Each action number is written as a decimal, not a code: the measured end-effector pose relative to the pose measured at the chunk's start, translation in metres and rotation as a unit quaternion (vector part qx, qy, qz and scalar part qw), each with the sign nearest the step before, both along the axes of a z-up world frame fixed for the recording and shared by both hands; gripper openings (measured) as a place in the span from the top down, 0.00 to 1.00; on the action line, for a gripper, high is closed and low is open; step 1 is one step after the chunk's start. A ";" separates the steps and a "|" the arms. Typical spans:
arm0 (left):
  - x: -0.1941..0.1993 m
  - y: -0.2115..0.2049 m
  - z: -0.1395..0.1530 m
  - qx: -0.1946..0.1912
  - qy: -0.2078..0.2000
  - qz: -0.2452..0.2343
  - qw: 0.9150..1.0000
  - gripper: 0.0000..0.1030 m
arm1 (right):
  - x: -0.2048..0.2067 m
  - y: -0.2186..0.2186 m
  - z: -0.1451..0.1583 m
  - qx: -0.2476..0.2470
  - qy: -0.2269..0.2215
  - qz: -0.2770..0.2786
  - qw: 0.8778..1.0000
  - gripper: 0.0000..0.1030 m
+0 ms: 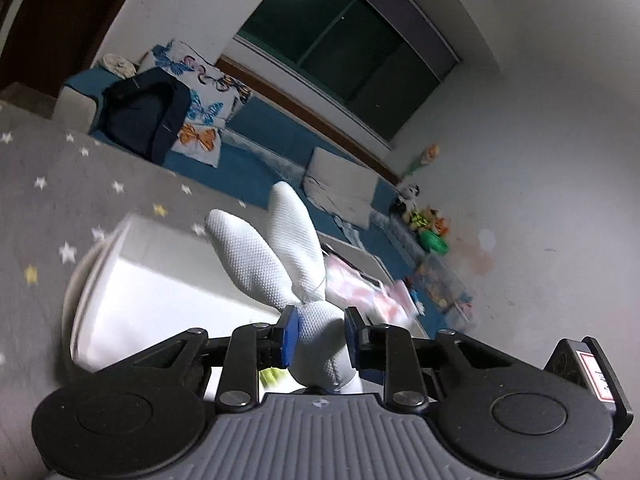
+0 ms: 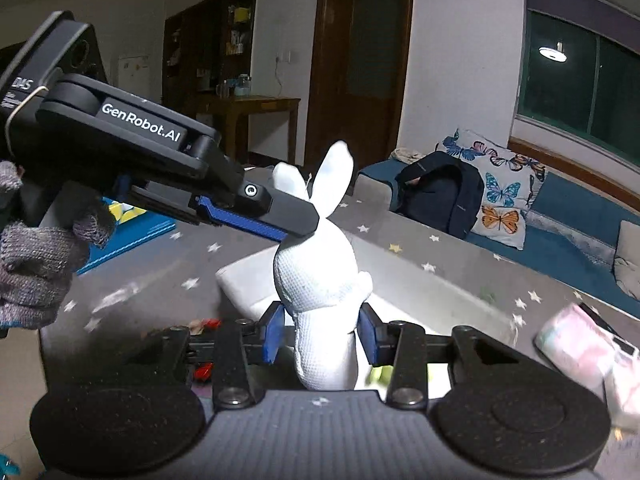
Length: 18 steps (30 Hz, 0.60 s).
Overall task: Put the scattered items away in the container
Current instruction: 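Lower the white rabbit into the box and open the left gripper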
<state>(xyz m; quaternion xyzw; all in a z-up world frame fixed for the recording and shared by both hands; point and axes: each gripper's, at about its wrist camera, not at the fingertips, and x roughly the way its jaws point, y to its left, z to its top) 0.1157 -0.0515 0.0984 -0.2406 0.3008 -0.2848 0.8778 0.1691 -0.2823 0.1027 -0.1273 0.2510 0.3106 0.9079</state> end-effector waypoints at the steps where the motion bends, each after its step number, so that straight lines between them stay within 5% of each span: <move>1: 0.008 0.000 0.000 0.003 -0.001 0.002 1.000 0.74 | 0.012 0.003 -0.002 -0.001 0.005 0.000 1.000 0.63; 10: 0.077 0.000 -0.044 0.032 0.061 0.023 0.997 0.76 | 0.086 0.019 -0.043 -0.016 0.086 0.000 0.996 0.65; 18: 0.100 -0.007 -0.076 0.061 0.103 0.021 0.993 0.76 | 0.114 0.027 -0.074 -0.058 0.140 0.001 0.988 0.65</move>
